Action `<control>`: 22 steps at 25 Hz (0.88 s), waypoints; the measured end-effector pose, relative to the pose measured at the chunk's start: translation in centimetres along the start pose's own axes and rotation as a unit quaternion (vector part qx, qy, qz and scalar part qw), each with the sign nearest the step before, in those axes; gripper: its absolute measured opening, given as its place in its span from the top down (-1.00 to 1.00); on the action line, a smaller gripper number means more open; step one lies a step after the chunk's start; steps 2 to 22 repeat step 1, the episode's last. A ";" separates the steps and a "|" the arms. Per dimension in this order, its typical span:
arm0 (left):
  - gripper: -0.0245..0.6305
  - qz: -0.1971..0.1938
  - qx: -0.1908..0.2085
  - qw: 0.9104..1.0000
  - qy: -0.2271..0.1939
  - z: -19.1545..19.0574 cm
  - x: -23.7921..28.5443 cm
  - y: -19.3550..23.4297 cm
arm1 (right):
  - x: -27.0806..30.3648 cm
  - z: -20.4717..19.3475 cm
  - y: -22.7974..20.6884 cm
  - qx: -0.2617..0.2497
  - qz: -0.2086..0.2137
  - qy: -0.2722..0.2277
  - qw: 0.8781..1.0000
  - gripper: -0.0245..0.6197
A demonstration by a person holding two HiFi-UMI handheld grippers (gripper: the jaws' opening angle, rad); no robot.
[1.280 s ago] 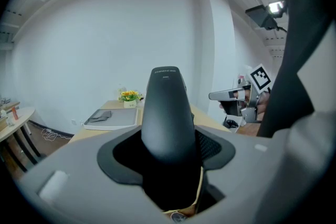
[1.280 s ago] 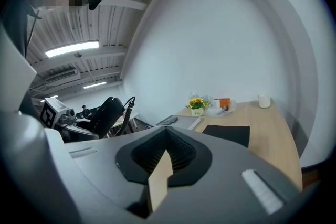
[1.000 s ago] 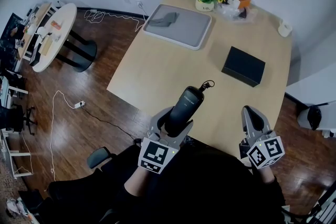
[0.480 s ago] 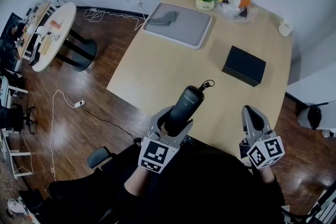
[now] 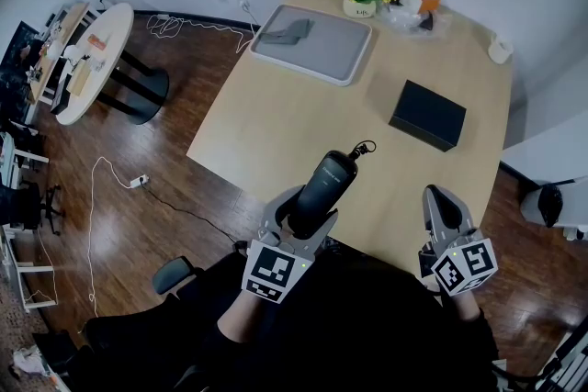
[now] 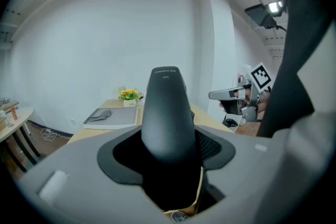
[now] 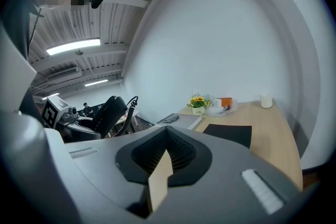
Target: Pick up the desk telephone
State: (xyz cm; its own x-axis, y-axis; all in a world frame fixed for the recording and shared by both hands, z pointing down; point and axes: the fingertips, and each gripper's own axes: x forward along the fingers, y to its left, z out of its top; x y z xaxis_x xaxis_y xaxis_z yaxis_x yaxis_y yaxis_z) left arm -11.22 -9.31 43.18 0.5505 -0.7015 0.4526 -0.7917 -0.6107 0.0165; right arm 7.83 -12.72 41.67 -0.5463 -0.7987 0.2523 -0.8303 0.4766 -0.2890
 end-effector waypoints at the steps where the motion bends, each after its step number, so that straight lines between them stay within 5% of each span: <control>1: 0.13 0.000 0.000 1.000 0.000 0.0 0.0 0.0 | 0.0 0.0 0.0 0.000 0.000 0.000 1.000 0.92; 22: 0.13 0.000 0.000 1.000 0.000 0.0 0.0 0.0 | 0.0 0.0 0.0 0.000 0.000 0.000 1.000 0.92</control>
